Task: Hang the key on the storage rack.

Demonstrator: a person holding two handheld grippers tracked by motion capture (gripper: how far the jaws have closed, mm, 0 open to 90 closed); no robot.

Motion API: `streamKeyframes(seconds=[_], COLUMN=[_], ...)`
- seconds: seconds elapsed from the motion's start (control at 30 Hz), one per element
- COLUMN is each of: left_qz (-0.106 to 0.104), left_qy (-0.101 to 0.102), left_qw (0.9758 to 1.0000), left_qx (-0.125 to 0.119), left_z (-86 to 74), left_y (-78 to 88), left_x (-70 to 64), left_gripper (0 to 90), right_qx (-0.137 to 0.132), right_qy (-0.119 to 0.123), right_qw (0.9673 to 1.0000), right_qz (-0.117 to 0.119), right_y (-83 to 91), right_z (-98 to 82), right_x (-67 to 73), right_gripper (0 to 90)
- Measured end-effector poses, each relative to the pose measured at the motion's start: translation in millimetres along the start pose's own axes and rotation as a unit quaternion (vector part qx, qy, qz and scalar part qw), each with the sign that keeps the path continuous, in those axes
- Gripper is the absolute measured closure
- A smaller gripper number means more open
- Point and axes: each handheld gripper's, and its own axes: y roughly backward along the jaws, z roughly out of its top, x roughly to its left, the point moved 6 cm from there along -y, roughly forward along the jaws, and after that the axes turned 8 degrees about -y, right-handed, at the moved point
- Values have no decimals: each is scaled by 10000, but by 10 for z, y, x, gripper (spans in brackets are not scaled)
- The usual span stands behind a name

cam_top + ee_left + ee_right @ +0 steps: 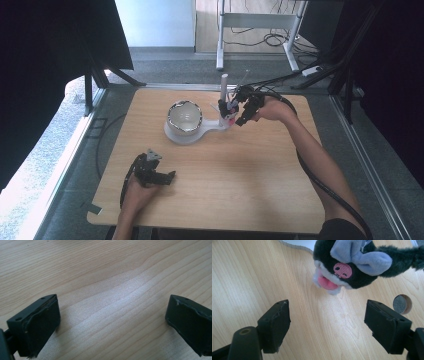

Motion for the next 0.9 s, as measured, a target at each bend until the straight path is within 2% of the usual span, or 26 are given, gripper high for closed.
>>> streamKeyframes(seconds=[0.4,0.9], left_qz=[-10,-9], left_qy=[-3,-2], left_qw=[10000,10000], left_qx=[12,11], left_z=[-1,0], left_y=[2,2], left_x=[0,0], left_gripper=[0,0], right_qx=[-130,-265], right_qy=[-16,10], right_qw=[9998,9995], right_qz=[-133,-191], right_y=[67,209], right_z=[-68,-284], right_x=[20,75], right_gripper=[145,131])
